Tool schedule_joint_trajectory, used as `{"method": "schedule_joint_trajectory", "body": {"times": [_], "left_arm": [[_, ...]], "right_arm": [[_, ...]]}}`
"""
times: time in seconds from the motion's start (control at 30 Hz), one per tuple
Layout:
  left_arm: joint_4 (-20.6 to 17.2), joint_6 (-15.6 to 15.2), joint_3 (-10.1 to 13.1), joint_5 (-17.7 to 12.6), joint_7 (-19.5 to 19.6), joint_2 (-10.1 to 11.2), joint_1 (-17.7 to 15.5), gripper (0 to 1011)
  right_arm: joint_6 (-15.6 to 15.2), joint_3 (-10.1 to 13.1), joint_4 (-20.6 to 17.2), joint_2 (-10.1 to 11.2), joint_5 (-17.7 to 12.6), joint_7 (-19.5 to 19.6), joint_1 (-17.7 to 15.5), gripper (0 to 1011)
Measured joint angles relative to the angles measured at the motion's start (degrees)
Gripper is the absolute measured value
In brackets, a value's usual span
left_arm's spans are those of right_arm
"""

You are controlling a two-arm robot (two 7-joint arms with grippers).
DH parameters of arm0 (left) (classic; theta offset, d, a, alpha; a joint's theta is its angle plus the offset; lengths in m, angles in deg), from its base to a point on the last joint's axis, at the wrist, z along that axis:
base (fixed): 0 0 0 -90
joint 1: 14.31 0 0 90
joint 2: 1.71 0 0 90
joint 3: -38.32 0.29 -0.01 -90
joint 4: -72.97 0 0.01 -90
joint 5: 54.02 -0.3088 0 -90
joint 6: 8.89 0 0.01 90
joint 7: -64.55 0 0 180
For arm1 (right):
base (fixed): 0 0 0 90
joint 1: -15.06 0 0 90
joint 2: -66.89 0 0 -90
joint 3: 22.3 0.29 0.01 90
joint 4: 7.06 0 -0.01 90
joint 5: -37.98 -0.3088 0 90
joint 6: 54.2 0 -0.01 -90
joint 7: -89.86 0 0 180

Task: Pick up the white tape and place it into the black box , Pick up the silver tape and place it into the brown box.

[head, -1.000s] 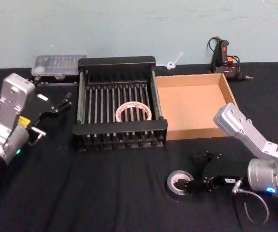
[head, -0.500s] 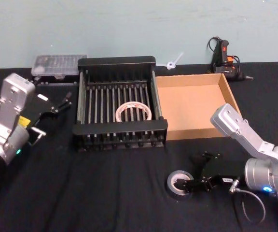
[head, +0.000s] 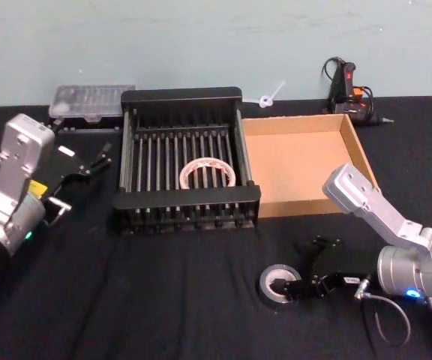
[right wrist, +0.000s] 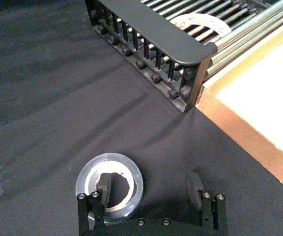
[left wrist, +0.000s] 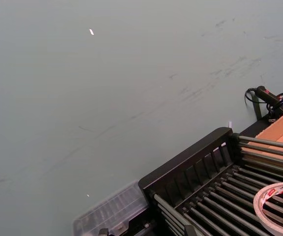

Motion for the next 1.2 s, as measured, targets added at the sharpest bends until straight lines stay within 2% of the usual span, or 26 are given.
{"method": "schedule_joint_trajectory", "body": {"times": [0.7,0.9,1.2], "left_arm": [[0.0,0.0,0.0,0.0,0.0,0.0,0.0,1001],[0.0,0.0,0.0,0.0,0.0,0.0,0.0,1001],[0.0,0.0,0.0,0.0,0.0,0.0,0.0,1001]], "right_arm": [[0.13,0.0,0.01,-0.01,0.16,-0.03,-0.06,982],[0.14,0.02,-0.02,-0.01,0.13,-0.03,-0.06,860],[0.13,0.03,-0.04,-0.01,0.09,-0.03,-0.06,573]]}}
